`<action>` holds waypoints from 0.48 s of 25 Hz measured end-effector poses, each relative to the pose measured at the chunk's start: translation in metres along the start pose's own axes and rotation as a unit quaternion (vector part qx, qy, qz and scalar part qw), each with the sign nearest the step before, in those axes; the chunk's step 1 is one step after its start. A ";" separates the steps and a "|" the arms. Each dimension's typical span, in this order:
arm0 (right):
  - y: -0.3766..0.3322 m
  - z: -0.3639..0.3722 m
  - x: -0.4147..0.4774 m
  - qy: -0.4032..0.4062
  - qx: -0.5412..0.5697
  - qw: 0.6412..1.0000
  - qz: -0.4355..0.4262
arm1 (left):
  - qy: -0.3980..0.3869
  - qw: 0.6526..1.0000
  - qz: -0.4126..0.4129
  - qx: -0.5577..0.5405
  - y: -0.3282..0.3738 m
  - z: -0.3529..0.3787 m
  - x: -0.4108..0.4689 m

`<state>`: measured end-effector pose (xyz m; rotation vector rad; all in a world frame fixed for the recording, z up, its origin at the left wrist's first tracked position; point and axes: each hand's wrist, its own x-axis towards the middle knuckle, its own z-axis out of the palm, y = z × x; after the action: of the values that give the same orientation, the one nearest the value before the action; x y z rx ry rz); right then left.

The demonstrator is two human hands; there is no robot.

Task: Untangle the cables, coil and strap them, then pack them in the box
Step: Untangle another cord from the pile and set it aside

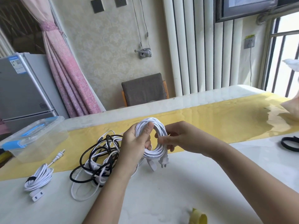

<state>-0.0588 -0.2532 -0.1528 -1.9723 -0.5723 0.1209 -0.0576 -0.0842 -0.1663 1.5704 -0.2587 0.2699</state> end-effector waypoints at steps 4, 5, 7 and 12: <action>-0.010 -0.010 -0.011 -0.083 -0.068 0.992 0.070 | -0.072 0.996 0.018 0.046 0.004 -0.001 -0.003; -0.014 -0.012 -0.016 -0.101 -0.123 0.983 0.089 | -0.082 0.995 0.020 0.058 0.003 -0.002 -0.003; -0.022 -0.014 -0.029 -0.152 -0.216 0.955 0.131 | -0.090 0.993 0.024 0.066 0.004 -0.001 -0.005; -0.030 -0.009 -0.072 -0.297 -0.220 0.918 0.147 | -0.098 0.993 0.022 0.058 0.007 0.003 -0.007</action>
<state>-0.1291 -0.2820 -0.1345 -2.4602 -0.7264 0.8697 -0.0660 -0.0875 -0.1623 1.7102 -0.4378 0.1678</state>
